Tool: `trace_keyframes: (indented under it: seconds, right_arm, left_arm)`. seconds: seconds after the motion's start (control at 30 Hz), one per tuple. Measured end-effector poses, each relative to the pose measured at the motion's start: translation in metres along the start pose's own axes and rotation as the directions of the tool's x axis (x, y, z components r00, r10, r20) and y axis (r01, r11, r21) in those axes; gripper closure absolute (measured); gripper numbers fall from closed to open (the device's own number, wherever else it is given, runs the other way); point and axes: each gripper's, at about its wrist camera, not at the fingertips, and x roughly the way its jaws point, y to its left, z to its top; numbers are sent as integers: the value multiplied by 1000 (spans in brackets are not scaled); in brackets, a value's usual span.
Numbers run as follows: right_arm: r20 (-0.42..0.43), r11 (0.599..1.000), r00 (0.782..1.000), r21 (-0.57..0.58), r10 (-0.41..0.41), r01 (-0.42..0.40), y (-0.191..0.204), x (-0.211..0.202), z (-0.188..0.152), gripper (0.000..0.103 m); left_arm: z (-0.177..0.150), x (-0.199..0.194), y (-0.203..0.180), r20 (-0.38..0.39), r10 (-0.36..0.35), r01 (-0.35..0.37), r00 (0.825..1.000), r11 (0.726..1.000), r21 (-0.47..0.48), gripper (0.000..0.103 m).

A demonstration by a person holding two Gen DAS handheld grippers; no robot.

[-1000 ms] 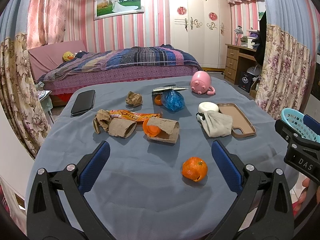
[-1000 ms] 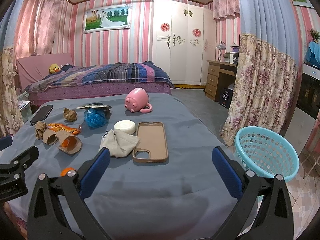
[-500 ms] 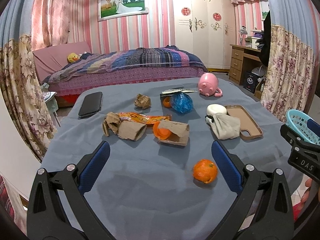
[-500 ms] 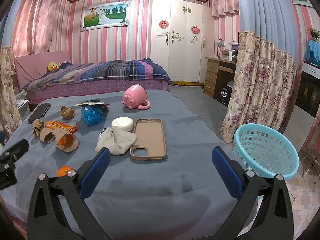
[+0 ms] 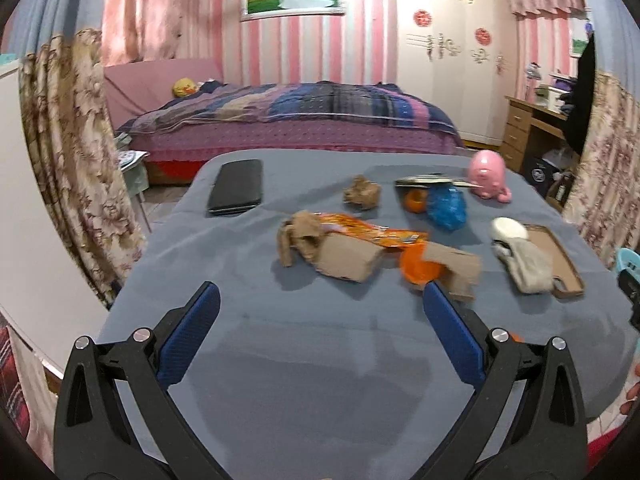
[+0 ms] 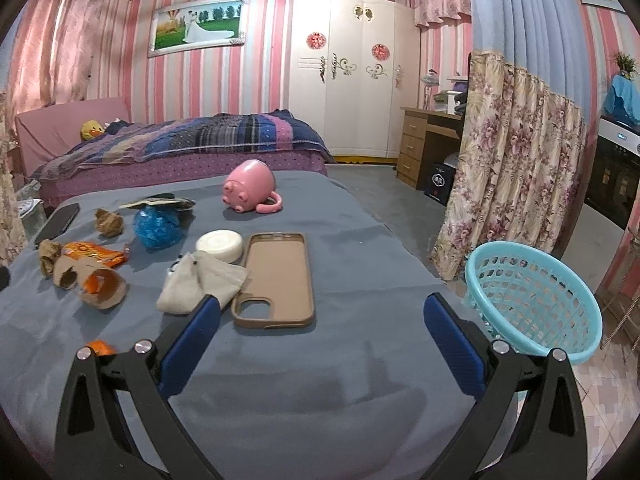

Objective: Collect trash
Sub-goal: 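Reach the right gripper to the white cloth and close on it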

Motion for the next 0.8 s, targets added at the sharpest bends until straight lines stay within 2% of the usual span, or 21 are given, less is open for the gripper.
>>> trace_keyframes:
  seconds: [0.1, 0.23, 0.4, 0.53, 0.6, 0.7, 0.77, 0.8]
  right_arm:
    - [-14, 1000, 1000, 14, 4, -3, -5, 10, 1, 4]
    - [-62, 999, 998, 1, -34, 34, -9, 28, 10, 4]
    - [-77, 1000, 997, 31, -2, 4, -14, 50, 20, 4]
    - [-132, 996, 988, 46, 80, -75, -2, 70, 12, 4]
    - [-148, 995, 984, -2, 102, -103, 16, 79, 10, 4]
    - [-169, 989, 975, -27, 141, -147, 37, 90, 12, 4]
    - [-181, 985, 971, -43, 159, -170, 51, 95, 12, 6]
    - [-184, 983, 969, -54, 164, -177, 57, 96, 12, 11]
  left_arm:
    - [0, 9, 7, -13, 2, -2, 1000, 1000, -11, 5]
    - [-2, 34, 12, -89, -18, 14, 996, 999, -46, 5]
    - [-5, 53, 12, -132, -14, 6, 991, 998, -62, 5]
    - [-3, 65, 11, -141, -8, 0, 990, 999, -54, 5]
    - [2, 66, 11, -127, -17, 10, 992, 998, -56, 5]
    - [5, 66, 12, -109, 9, -13, 994, 999, -36, 5]
    - [4, 69, 16, -125, -4, -3, 992, 998, -56, 5]
    - [4, 70, 17, -131, -11, 2, 991, 998, -65, 5]
